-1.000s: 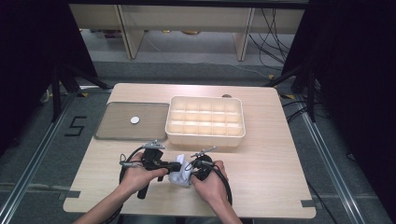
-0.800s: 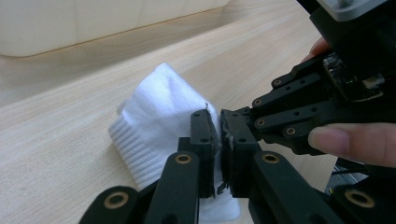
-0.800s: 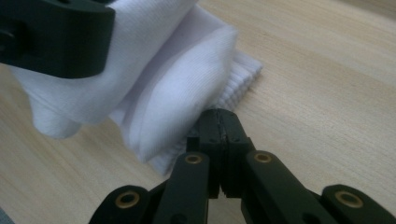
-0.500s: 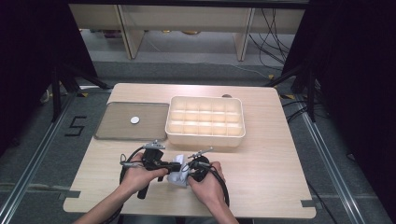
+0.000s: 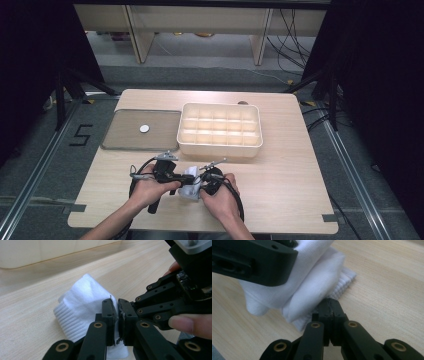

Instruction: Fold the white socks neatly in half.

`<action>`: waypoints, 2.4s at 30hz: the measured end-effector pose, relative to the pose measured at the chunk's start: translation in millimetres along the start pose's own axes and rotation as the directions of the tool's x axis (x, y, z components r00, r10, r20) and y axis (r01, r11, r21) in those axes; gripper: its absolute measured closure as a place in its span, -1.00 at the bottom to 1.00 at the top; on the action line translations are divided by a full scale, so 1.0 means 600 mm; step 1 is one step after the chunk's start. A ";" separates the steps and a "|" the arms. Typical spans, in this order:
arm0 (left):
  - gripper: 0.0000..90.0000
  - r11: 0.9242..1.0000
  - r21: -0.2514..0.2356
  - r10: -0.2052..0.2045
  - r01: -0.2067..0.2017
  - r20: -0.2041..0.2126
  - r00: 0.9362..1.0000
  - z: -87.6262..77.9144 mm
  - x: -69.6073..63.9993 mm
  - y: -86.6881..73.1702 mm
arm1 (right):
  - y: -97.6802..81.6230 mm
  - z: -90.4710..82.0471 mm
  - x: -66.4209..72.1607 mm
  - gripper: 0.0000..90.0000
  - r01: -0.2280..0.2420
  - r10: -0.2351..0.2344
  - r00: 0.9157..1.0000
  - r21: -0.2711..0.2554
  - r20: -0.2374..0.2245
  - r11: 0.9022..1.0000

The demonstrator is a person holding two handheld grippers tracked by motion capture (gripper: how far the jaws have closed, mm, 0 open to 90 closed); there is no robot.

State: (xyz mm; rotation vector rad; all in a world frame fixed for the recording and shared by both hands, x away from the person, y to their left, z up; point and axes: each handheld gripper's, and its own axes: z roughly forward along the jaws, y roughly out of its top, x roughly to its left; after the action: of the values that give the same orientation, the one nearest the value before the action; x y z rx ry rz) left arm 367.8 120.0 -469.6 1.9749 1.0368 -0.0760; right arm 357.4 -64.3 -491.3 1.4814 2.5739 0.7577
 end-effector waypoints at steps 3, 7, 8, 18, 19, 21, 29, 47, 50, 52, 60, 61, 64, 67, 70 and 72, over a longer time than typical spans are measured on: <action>0.86 1.000 0.001 0.002 -0.002 0.000 1.000 0.000 -0.001 0.001 | 0.000 0.001 0.001 0.99 -0.004 0.004 1.000 0.003 0.013 1.000; 0.86 1.000 0.011 0.009 -0.009 -0.002 1.000 0.001 -0.002 0.001 | 0.000 0.002 0.004 0.99 0.000 0.000 1.000 -0.002 0.004 1.000; 0.85 1.000 0.016 0.013 -0.013 -0.014 1.000 0.001 -0.003 0.001 | 0.001 0.003 0.004 0.99 -0.006 0.006 1.000 0.002 0.011 1.000; 0.84 0.997 0.055 0.049 -0.049 -0.006 0.999 0.019 -0.008 -0.012 | 0.000 0.006 0.008 0.98 0.002 -0.002 1.000 0.026 -0.002 1.000; 0.84 0.997 0.059 0.051 -0.052 0.004 0.999 0.021 -0.008 -0.012 | -0.001 0.007 0.008 0.98 -0.004 0.004 1.000 0.023 0.000 1.000; 0.84 0.997 0.060 0.055 -0.055 -0.002 0.998 0.022 -0.009 -0.012 | -0.001 0.008 0.004 0.97 0.008 -0.008 1.000 0.017 0.000 1.000; 0.85 0.996 0.063 0.062 -0.062 -0.014 0.998 0.025 -0.010 -0.014 | 0.009 -0.022 -0.011 0.92 -0.047 0.047 0.999 -0.034 -0.012 0.998; 0.85 0.993 0.072 0.095 -0.093 -0.018 0.995 0.027 -0.015 -0.014 | 0.076 -0.032 -0.024 0.57 -0.134 0.120 0.983 -0.100 -0.139 0.986; 0.85 0.992 0.071 0.106 -0.104 -0.028 0.994 0.027 -0.017 -0.014 | 0.077 -0.027 -0.030 0.54 -0.149 0.133 0.978 -0.090 -0.158 0.985; 0.85 0.993 0.067 0.104 -0.102 -0.026 0.994 0.027 -0.018 -0.015 | 0.077 -0.025 -0.030 0.53 -0.154 0.139 0.977 -0.087 -0.160 0.984; 0.84 0.990 0.069 0.128 -0.125 -0.032 0.991 0.027 -0.019 -0.016 | 0.079 -0.016 -0.034 0.57 -0.147 0.135 0.977 -0.063 -0.166 0.987; 0.84 0.990 0.072 0.128 -0.125 -0.033 0.991 0.027 -0.019 -0.016 | 0.079 -0.017 -0.033 0.61 -0.156 0.146 0.975 -0.049 -0.166 0.987; 0.84 0.989 0.070 0.130 -0.128 -0.033 0.991 0.027 -0.019 -0.016 | 0.079 -0.013 -0.033 0.78 -0.134 0.124 0.978 -0.049 -0.166 0.990; 0.84 0.986 0.071 0.153 -0.150 -0.044 0.987 0.027 -0.021 -0.017 | 0.079 -0.012 -0.030 0.87 -0.122 0.114 0.981 -0.042 -0.160 0.992; 0.83 0.983 0.069 0.174 -0.170 -0.056 0.983 0.025 -0.025 -0.018 | 0.078 -0.013 -0.026 0.89 -0.128 0.119 0.981 -0.049 -0.156 0.991; 0.81 0.982 0.063 0.183 -0.180 -0.059 0.981 0.025 -0.025 -0.019 | 0.077 -0.014 -0.023 0.90 -0.123 0.115 0.983 -0.051 -0.142 0.991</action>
State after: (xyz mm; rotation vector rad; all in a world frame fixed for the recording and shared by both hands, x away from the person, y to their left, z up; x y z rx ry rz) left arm 355.0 102.8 -480.1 2.1282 0.8993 0.0587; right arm 399.1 -59.9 -465.5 1.6314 2.5525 0.9755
